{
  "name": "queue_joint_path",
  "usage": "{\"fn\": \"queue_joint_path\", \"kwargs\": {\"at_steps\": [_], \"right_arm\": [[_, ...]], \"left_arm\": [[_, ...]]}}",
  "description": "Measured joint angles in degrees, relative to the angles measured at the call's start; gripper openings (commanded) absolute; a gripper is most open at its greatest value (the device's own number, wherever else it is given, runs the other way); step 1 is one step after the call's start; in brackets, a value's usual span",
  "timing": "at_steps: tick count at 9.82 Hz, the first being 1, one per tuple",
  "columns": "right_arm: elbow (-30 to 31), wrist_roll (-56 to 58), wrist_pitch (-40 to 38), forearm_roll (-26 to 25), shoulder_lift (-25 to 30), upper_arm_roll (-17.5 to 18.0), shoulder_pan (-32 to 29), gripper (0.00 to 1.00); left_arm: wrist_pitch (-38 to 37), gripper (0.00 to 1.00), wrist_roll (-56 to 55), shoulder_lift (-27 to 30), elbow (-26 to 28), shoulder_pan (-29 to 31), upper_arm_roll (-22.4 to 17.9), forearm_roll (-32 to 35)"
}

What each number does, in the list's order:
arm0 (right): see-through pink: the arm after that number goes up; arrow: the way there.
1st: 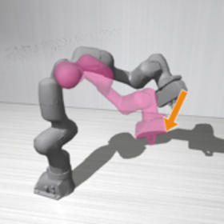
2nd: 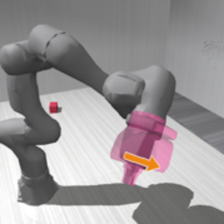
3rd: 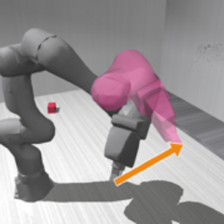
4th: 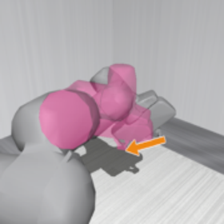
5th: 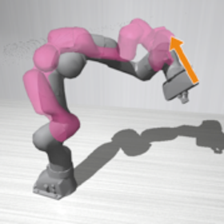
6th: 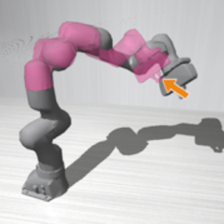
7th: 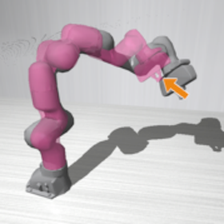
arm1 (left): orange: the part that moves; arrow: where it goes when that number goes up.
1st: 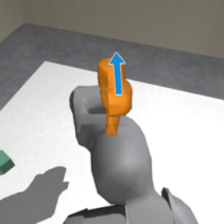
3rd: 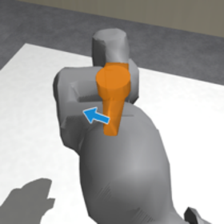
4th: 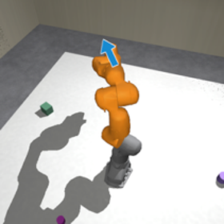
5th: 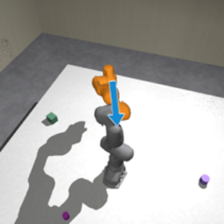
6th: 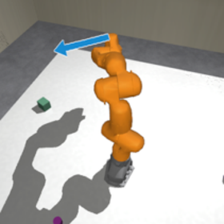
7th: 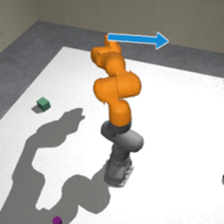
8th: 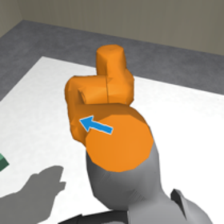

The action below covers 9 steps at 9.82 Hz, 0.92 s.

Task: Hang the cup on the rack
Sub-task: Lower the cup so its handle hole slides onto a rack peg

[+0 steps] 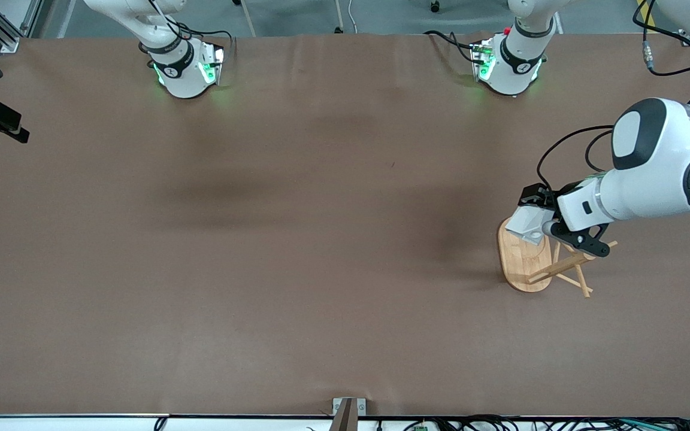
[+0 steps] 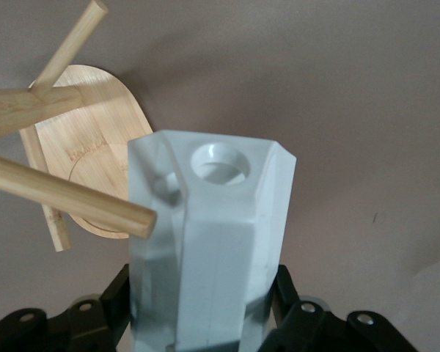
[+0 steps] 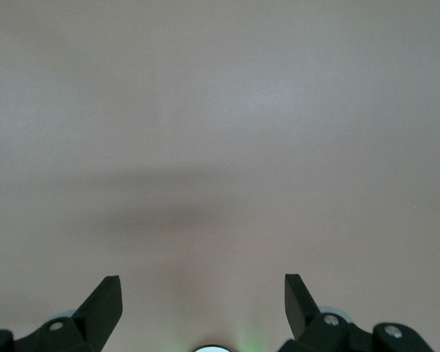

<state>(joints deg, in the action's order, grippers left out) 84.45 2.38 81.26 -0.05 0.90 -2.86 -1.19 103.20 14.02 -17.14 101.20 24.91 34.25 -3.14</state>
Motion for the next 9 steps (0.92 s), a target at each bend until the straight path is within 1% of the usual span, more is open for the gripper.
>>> {"fn": "queue_joint_path", "kwargs": {"at_steps": [4,6,9], "right_arm": [[0.6,-0.2,1.1,0.1,0.0,0.0,0.0,0.98],[0.6,-0.3,1.1,0.2,0.0,0.0,0.0,0.98],[0.7,-0.4,1.0,0.3,0.0,0.1,0.0,0.99]], "left_arm": [[0.0,0.01,0.2,-0.1,0.0,0.1,0.0,0.1],[0.0,0.01,0.3,-0.4,0.0,0.8,0.0,1.8],[0.1,0.01,0.7,-1.2,-0.5,1.4,-0.1,2.0]]}}
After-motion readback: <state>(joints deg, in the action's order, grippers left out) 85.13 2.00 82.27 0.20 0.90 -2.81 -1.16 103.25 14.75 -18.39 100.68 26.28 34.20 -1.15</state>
